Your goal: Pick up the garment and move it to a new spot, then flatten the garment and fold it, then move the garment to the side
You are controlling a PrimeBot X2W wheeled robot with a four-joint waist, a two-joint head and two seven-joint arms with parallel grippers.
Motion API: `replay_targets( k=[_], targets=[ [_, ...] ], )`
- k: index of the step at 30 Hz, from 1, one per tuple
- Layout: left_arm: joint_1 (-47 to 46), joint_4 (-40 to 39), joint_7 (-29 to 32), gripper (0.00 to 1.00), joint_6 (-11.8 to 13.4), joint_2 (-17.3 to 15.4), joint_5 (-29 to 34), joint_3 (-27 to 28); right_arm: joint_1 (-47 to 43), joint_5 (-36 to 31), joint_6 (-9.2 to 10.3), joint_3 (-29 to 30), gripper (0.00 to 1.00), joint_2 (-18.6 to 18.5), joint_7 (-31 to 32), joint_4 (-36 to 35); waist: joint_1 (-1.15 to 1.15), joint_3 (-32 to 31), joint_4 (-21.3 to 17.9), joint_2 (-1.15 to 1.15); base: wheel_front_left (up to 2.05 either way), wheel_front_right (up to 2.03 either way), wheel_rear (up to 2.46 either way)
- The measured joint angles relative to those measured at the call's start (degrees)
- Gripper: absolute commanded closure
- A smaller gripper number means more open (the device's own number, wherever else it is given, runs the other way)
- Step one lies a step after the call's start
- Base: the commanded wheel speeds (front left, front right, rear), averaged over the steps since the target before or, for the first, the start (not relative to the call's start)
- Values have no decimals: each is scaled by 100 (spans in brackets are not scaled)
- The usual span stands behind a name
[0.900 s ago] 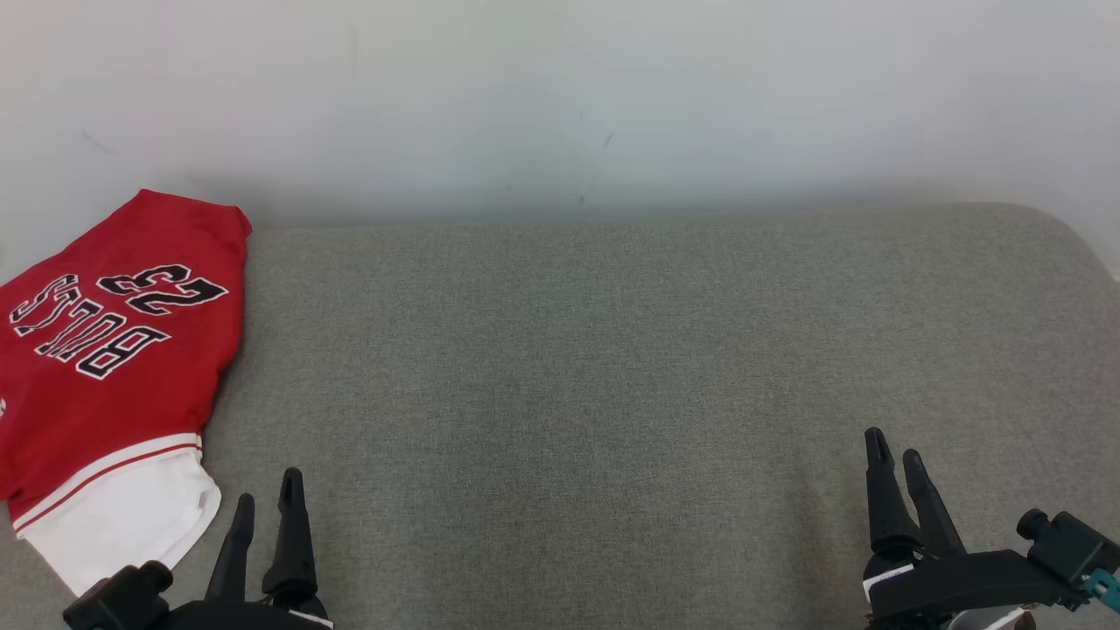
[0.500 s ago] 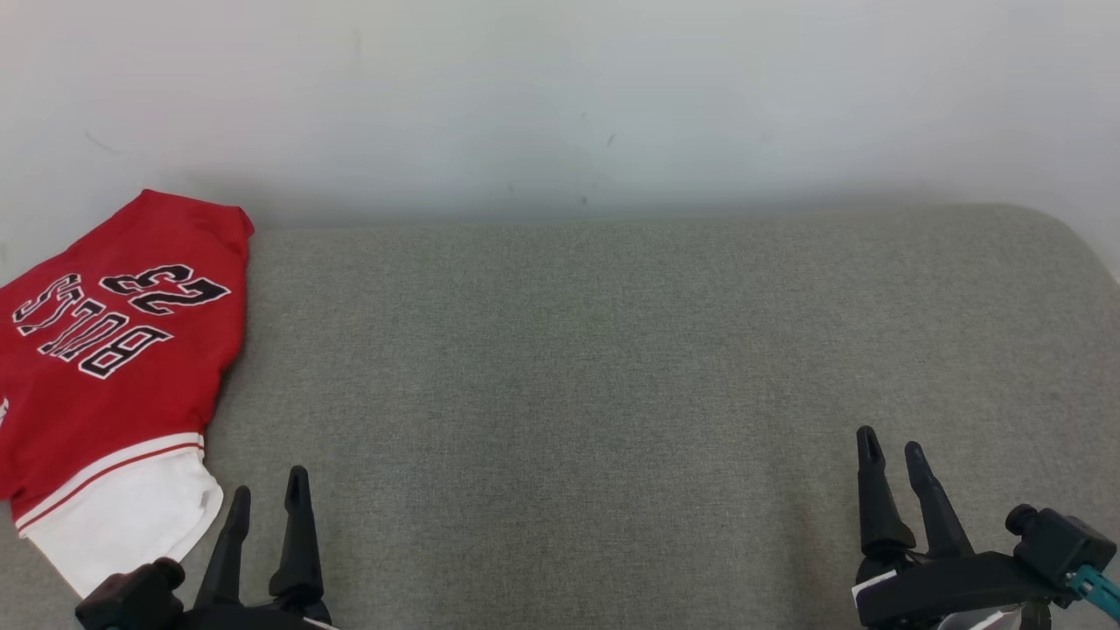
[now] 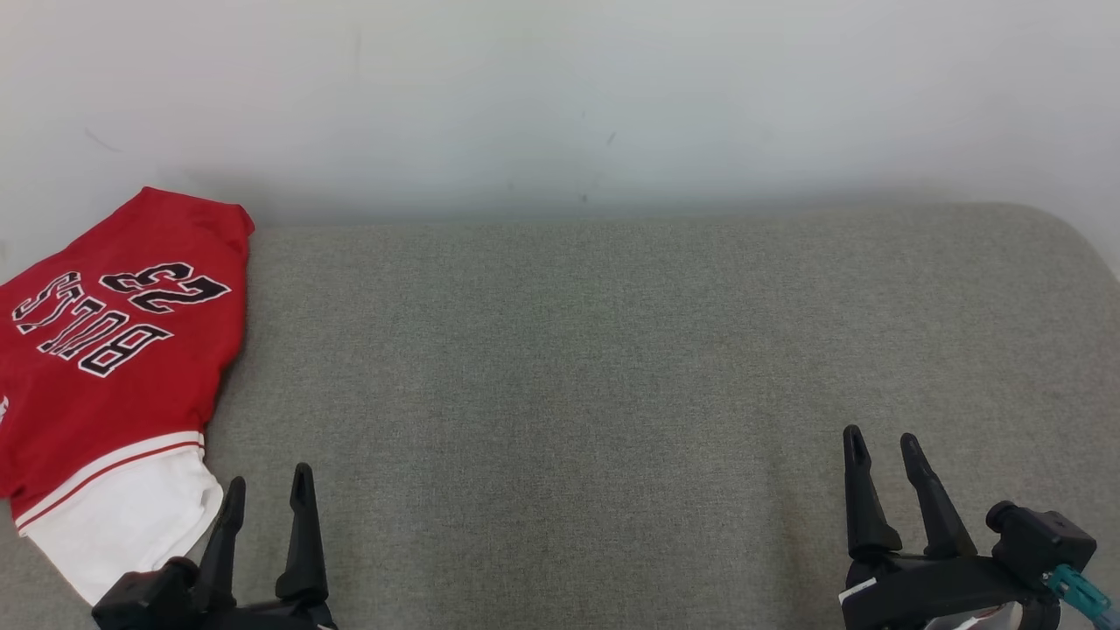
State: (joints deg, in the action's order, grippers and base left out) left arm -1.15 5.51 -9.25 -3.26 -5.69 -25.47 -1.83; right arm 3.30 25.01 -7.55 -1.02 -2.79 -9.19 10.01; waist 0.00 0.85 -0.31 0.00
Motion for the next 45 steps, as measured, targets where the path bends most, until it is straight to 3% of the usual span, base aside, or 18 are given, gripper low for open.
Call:
replay_targets(
  k=[23,45],
  targets=[
    [229,-233,-285,0,80,-47,1087,29,-85,-1133,0,-158,0,0,-293,40,0,-87,53,0,0,0,0],
    [456,-296,-520,0,1,-47,1785,133,-210,-1859,0,-181,0,-2,-527,85,0,-184,109,0,0,0,0]
  ],
)
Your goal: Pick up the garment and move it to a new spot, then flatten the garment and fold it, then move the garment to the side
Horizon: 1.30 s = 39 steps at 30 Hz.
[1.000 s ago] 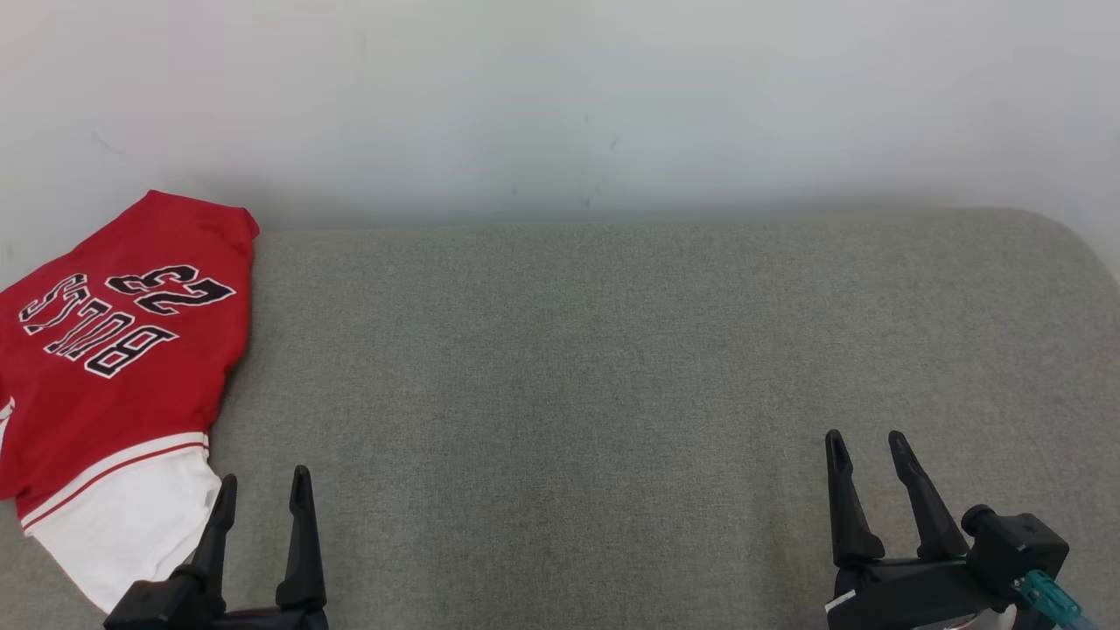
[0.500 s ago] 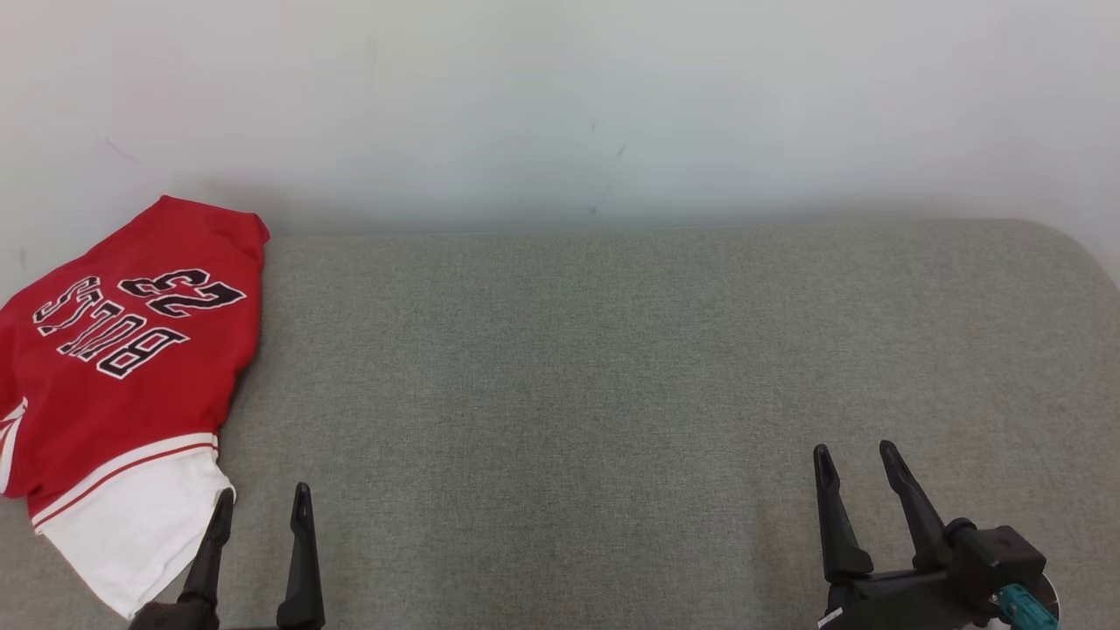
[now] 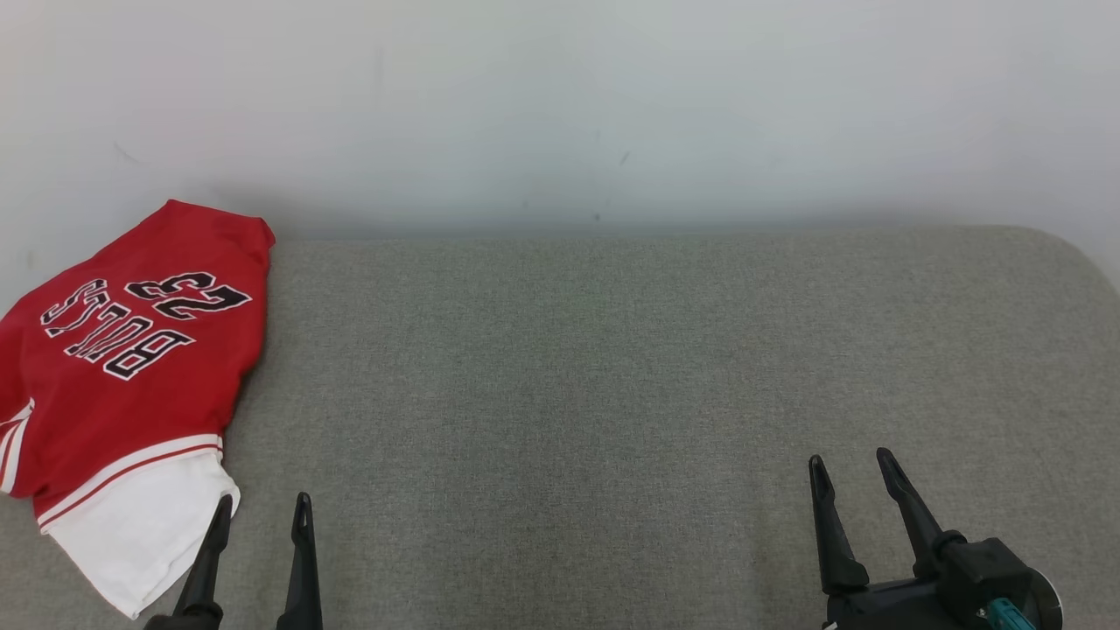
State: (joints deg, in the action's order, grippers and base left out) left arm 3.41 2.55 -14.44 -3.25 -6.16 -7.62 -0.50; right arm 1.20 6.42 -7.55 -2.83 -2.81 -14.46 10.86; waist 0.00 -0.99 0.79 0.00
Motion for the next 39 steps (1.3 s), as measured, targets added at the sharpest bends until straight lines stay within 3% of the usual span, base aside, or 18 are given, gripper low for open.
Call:
replay_targets(
  k=[14,39],
  targets=[
    [21,79,-24,0,-164,26,-226,45,-36,-31,0,79,0,-1,58,-80,0,-11,30,0,0,0,0],
    [43,51,176,0,-59,-43,-347,-32,-150,99,0,123,0,-2,420,-259,-1,-6,211,0,0,0,0]
  ],
)
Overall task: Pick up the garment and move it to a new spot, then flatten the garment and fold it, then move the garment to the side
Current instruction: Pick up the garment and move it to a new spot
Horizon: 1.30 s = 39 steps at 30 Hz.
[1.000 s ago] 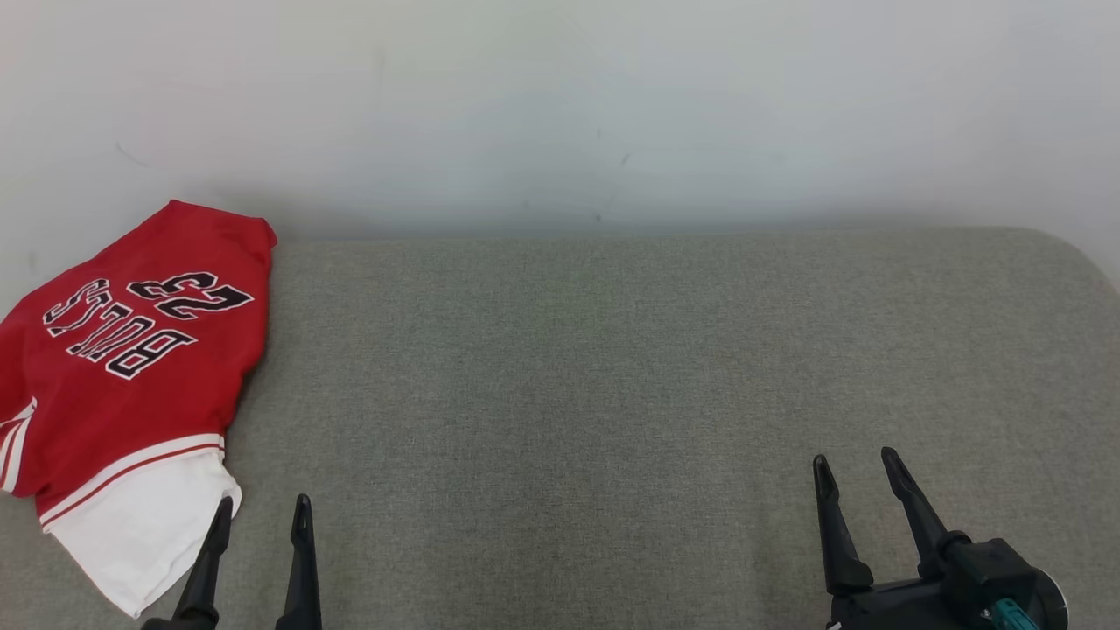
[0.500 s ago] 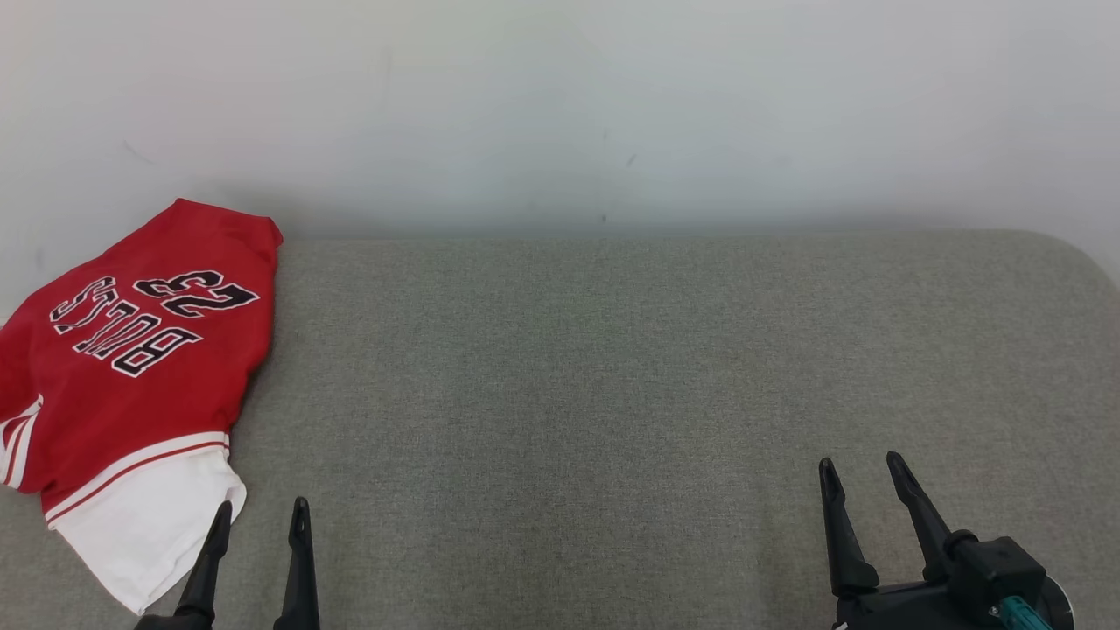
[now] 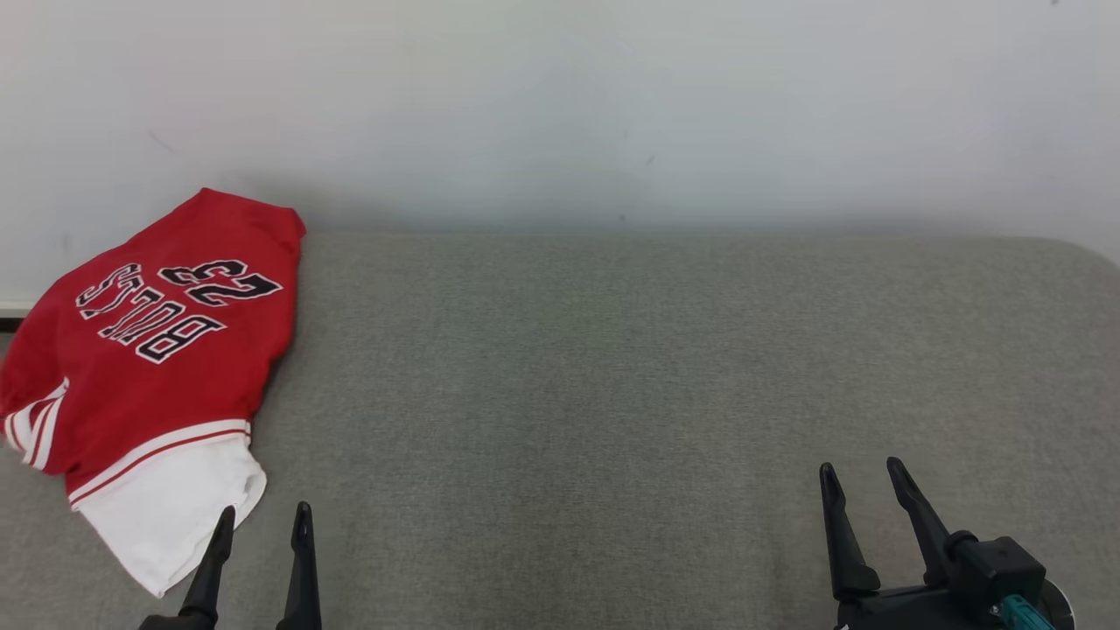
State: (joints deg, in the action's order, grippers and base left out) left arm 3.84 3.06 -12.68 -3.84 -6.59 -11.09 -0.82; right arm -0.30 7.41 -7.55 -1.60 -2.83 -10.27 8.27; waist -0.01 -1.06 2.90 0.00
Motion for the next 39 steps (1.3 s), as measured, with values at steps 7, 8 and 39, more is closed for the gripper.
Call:
replay_targets(
  k=[7,8,39],
  targets=[
    [-7,53,19,0,65,-60,-11,34,-91,29,0,-44,0,0,16,32,0,-8,336,0,0,0,0],
    [-4,60,19,0,80,-73,-14,43,-93,31,0,-42,0,0,16,38,0,-10,397,0,0,0,0],
    [182,115,-14,0,434,-252,-130,237,-91,175,0,-356,0,0,15,216,1,3,2101,0,0,0,0]
  ],
)
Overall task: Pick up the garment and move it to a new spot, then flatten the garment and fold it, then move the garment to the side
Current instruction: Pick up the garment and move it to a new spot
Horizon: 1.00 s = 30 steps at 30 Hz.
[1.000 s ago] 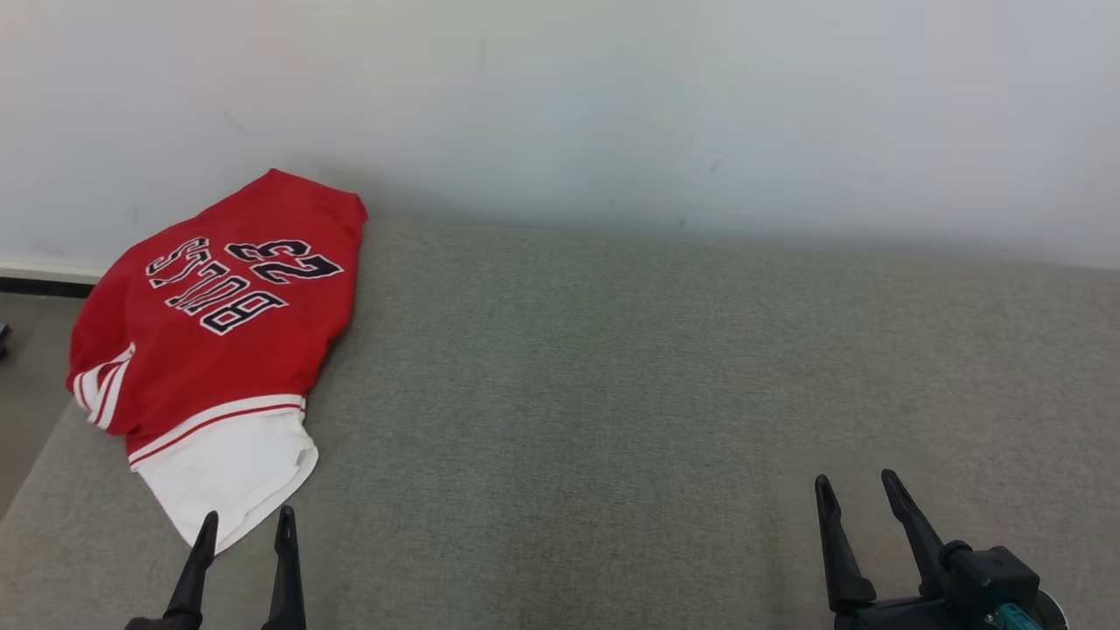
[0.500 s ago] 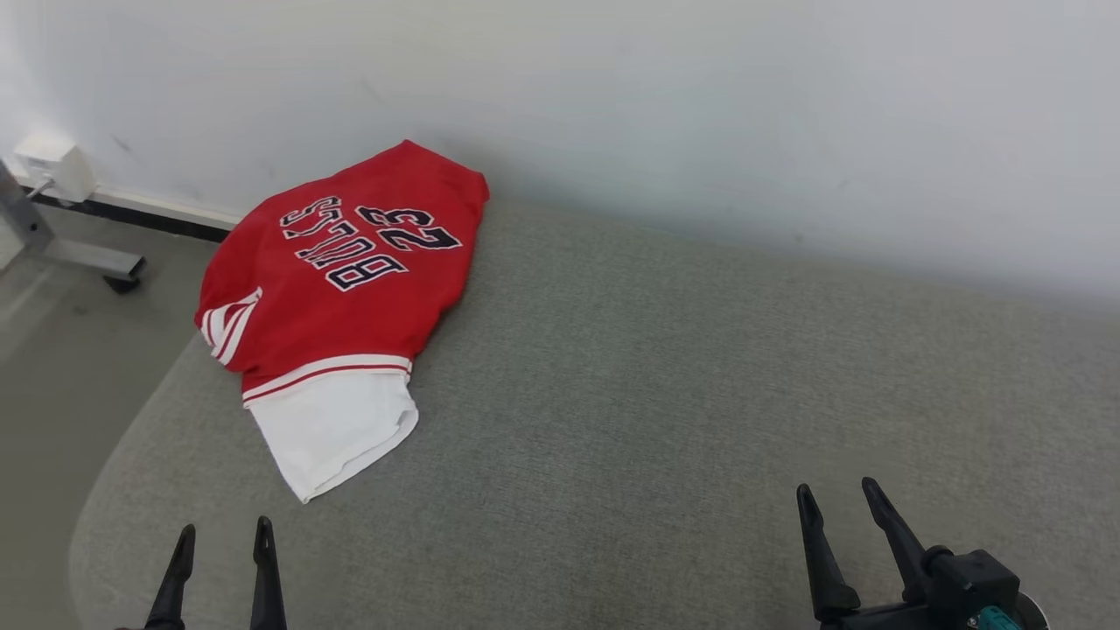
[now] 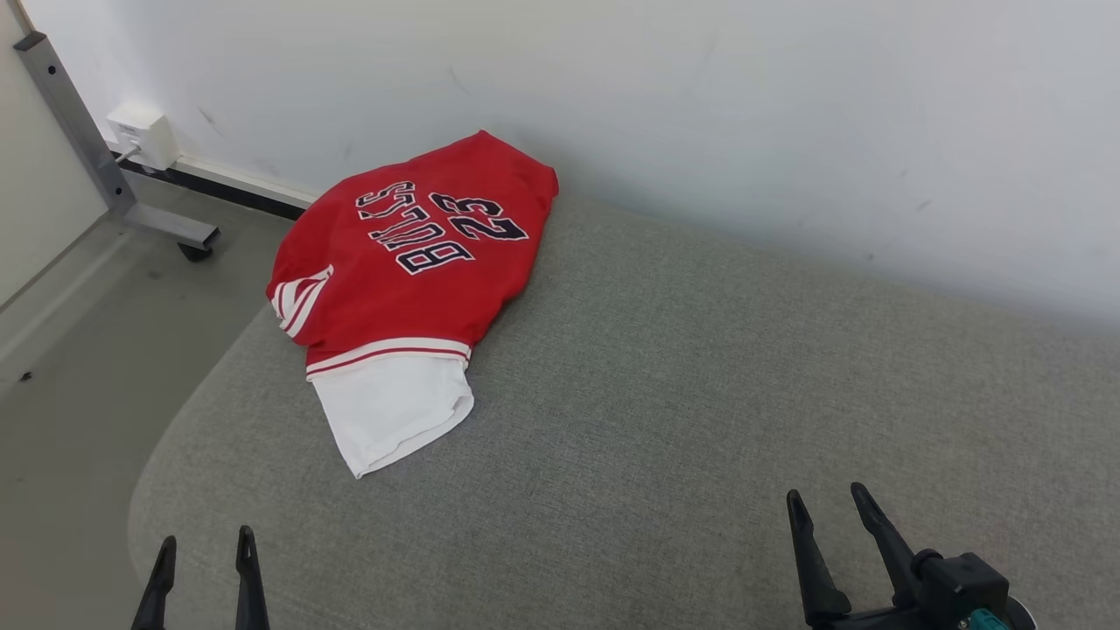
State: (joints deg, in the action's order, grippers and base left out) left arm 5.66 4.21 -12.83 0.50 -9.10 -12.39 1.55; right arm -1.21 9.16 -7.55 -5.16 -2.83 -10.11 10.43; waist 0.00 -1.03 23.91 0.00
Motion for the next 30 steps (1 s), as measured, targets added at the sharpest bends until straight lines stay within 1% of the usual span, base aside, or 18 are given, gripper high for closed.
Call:
replay_targets(
  k=[10,19,24,30],
  targets=[
    [30,-35,13,0,55,-26,-42,-1,6,1,0,-40,0,0,-4,71,0,-32,33,0,0,0,0],
    [-54,-38,-8,0,48,-77,-148,19,135,-68,0,-45,0,1,11,30,1,84,-184,0,0,0,0],
    [-685,26,-12,0,-56,-148,-258,33,286,-166,0,13,0,-59,65,-73,1,306,-367,0,0,0,0],
    [-1888,148,115,0,-207,-365,-432,83,538,-214,0,183,0,-259,148,-346,0,741,-632,0,0,0,0]
  ],
)
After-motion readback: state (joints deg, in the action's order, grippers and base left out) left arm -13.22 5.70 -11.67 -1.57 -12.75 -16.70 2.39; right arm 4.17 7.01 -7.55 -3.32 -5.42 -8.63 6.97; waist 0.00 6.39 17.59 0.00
